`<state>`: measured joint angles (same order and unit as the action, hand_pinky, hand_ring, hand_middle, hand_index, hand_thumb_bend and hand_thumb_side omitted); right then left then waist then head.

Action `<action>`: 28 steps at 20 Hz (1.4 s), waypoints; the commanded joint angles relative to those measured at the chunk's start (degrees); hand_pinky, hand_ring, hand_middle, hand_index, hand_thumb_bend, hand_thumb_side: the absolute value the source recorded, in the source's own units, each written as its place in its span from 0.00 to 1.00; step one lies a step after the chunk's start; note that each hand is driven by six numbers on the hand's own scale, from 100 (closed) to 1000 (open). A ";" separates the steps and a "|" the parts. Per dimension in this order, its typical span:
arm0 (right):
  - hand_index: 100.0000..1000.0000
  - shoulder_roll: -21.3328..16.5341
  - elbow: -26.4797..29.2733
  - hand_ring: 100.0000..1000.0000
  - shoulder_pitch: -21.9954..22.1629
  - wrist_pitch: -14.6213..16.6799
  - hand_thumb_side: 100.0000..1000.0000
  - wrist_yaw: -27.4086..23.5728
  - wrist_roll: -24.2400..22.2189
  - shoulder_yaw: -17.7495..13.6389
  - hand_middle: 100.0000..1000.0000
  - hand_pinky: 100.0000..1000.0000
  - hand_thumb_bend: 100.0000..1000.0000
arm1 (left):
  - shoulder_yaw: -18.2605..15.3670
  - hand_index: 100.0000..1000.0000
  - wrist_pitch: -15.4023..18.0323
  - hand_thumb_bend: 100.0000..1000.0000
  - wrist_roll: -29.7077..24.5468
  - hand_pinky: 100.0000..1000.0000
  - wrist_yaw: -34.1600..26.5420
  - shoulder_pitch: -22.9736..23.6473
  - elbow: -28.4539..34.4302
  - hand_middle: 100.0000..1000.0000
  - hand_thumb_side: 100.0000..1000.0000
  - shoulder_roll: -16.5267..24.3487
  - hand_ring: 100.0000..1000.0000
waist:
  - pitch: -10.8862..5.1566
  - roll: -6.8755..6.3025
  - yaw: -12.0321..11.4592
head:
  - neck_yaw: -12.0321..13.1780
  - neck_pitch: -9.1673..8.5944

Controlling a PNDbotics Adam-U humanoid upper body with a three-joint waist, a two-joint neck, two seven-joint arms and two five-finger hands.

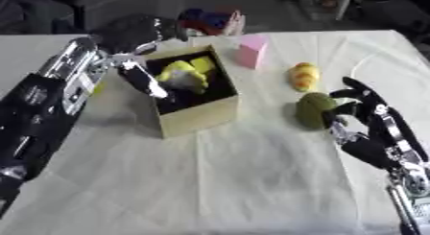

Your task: Pick up objects on the table and place them in the box.

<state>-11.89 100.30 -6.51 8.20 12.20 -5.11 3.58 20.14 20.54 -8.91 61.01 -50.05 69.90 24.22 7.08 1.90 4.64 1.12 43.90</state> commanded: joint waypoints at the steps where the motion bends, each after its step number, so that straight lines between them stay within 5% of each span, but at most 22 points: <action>1: 0.94 -0.64 0.57 0.57 -0.47 0.05 0.24 -0.14 0.01 -0.19 0.71 0.72 0.26 | -3.02 0.82 -1.85 0.61 1.57 0.77 -0.50 -0.76 1.84 0.72 0.31 2.51 0.71 | -0.73 0.52 -0.09 | -0.13 0.22; 7: 0.94 -0.90 0.37 0.57 -0.31 0.06 0.24 -0.04 -0.03 -0.24 0.71 0.72 0.26 | -9.84 0.81 -4.74 0.44 -7.95 0.77 -4.05 -1.96 -4.44 0.70 0.14 7.16 0.68 | -1.12 0.38 -0.56 | -0.34 0.22; 16: 0.94 -0.85 0.22 0.57 -0.19 0.11 0.24 -0.04 -0.01 -0.35 0.71 0.72 0.25 | -18.25 0.80 -7.74 0.39 -18.19 0.76 6.70 -2.70 -22.27 0.70 0.10 7.07 0.67 | -1.27 0.53 -0.53 | -0.43 0.22; 28: 0.94 -0.63 0.19 0.57 -0.20 0.14 0.24 -0.22 -0.03 -0.40 0.71 0.72 0.25 | -20.36 0.77 -11.78 0.39 -5.77 0.73 10.68 -0.67 -28.40 0.65 0.05 4.81 0.63 | -0.92 0.81 -0.16 | -0.52 0.22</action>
<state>-11.89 99.84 -6.20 8.22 12.17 -5.14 3.53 0.35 9.20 -16.52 71.15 -49.86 41.28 28.23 7.04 2.00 4.37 0.79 43.90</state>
